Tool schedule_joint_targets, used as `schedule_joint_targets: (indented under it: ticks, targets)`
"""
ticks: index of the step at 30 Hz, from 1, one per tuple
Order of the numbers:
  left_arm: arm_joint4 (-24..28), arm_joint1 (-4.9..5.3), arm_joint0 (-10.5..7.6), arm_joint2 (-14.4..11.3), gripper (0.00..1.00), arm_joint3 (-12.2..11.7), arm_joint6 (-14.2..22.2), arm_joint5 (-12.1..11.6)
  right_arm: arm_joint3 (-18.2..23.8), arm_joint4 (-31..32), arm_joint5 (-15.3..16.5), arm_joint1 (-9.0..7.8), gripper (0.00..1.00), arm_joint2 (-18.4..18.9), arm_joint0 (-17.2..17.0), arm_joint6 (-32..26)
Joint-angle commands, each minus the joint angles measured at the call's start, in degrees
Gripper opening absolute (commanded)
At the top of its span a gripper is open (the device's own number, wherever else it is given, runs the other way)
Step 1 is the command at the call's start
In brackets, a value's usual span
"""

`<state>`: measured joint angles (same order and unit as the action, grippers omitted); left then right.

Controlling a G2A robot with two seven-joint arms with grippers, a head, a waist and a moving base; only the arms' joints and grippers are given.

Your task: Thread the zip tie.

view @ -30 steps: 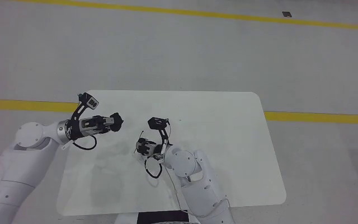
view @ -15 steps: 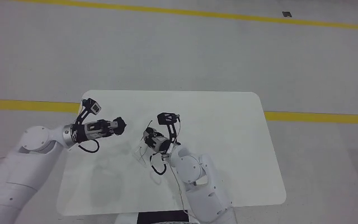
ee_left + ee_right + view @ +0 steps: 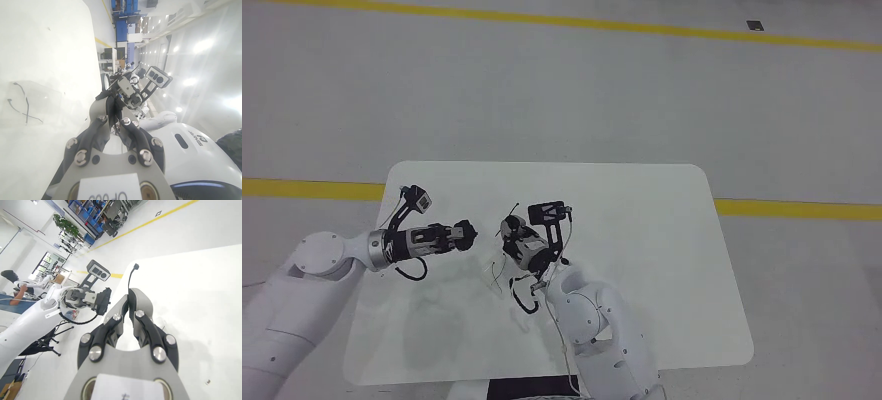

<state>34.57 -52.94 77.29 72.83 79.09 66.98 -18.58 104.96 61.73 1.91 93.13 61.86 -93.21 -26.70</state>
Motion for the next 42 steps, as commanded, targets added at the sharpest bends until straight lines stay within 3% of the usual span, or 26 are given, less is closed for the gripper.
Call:
schedule_joint_targets:
  ticks: [1,10,22,42]
  targets:
    - [-0.01,0.00,0.00,0.00,0.00,0.00,-0.01,0.01,0.00,0.00,0.00,0.00,0.00,0.00,0.00,0.02]
    - [0.04,-0.10,0.42,-0.81,0.00,0.25,-1.43,0.65,0.75,6.20,-0.56,-0.49,0.00,-2.52,0.12,6.24]
    - [2.57,-0.31,-1.11,-2.17,0.00,-2.42,2.48,-0.89,0.45,8.26,-0.08,-1.29,0.00,-4.94,0.22,6.62]
    - [2.60,-0.32,-1.16,-2.19,0.00,-2.49,2.55,-0.90,0.44,11.54,0.07,-2.16,0.00,-7.46,0.71,8.04]
